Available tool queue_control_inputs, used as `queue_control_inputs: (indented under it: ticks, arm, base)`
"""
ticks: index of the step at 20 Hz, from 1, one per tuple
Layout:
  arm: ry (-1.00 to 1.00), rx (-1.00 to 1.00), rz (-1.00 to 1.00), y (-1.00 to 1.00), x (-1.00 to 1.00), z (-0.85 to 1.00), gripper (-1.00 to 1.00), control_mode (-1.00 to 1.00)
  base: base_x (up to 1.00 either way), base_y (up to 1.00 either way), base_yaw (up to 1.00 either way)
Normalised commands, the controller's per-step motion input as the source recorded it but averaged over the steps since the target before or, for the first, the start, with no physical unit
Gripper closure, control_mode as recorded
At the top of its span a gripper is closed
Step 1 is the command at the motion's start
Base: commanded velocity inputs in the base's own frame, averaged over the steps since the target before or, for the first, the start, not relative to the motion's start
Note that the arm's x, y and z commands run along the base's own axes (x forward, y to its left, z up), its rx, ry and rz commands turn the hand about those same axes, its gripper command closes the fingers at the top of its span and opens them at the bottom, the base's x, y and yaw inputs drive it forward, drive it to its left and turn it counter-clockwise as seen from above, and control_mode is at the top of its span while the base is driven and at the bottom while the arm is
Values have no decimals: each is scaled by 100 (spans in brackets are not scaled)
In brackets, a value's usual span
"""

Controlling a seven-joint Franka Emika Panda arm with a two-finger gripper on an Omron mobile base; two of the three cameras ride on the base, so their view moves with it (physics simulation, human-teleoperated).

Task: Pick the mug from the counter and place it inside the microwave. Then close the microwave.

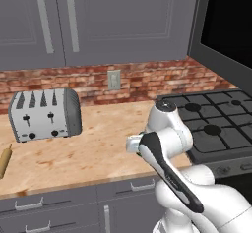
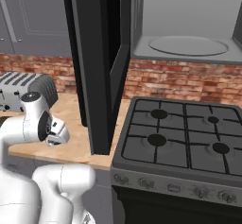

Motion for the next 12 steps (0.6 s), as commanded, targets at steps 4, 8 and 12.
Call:
queue_control_inputs:
  ticks: [4, 8, 12]
  arm:
    - [0, 1, 0, -70, -24, 68, 100, -100]
    - [0, 2, 0, -61, -49, 68, 100, -100]
    - [0, 1, 0, -38, -71, 70, 100, -100]
  base:
    - [0, 0, 0]
    - [0, 0, 0]
    - [0, 0, 0]
